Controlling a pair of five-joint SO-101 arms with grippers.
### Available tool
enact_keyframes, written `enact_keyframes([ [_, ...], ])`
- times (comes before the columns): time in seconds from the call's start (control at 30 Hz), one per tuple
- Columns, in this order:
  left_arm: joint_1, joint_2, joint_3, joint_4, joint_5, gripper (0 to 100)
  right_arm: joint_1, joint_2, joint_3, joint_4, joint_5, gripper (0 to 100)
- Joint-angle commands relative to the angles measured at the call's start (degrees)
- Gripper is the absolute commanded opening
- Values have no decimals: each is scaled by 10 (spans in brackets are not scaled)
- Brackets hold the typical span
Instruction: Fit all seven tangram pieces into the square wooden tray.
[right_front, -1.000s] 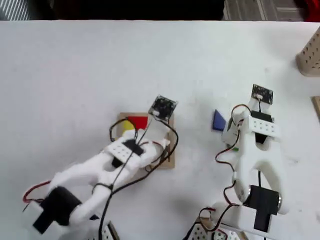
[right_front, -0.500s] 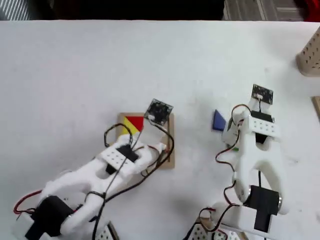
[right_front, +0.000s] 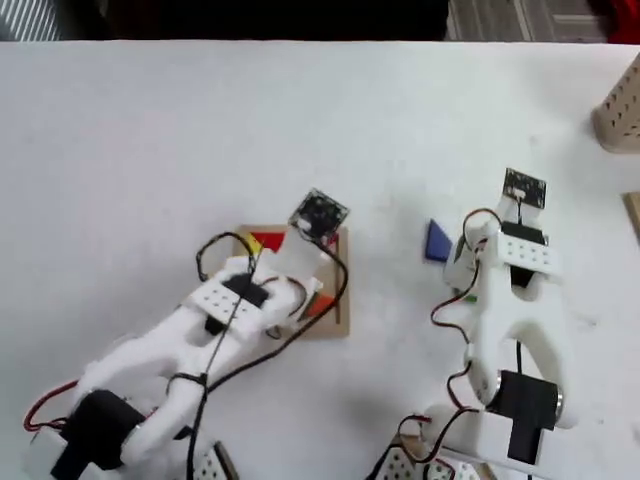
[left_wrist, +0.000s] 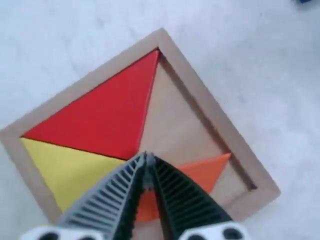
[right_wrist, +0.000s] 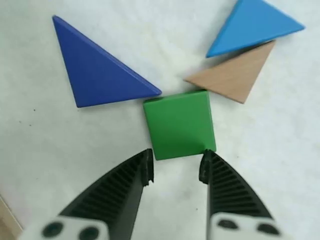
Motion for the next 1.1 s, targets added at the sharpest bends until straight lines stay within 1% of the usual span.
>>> enact_keyframes([
  [0.0,-6,-19,-22,15,-6,23,-14,-2,-19,-3,5,155],
  [0.17,18,-20,-36,12,-65,22,-12,-2,-19,-3,5,155],
  [0.33,44,-9,-55,11,-69,22,-9,-2,-19,-3,5,155],
  [0.43,38,49,-90,11,-69,22,-9,-2,-19,-3,5,155],
  [0.53,19,131,-130,12,-70,21,-9,-2,-19,-3,5,155],
  [0.6,17,155,-148,21,-69,20,-9,-3,-19,-3,5,155],
  [0.7,18,139,-142,35,-71,20,-9,-3,-19,-3,5,155],
  [0.8,15,116,-110,35,-74,20,-9,-3,-19,-3,5,155],
  [1.07,-34,4,-4,35,-75,21,-9,-3,-19,-3,5,155],
])
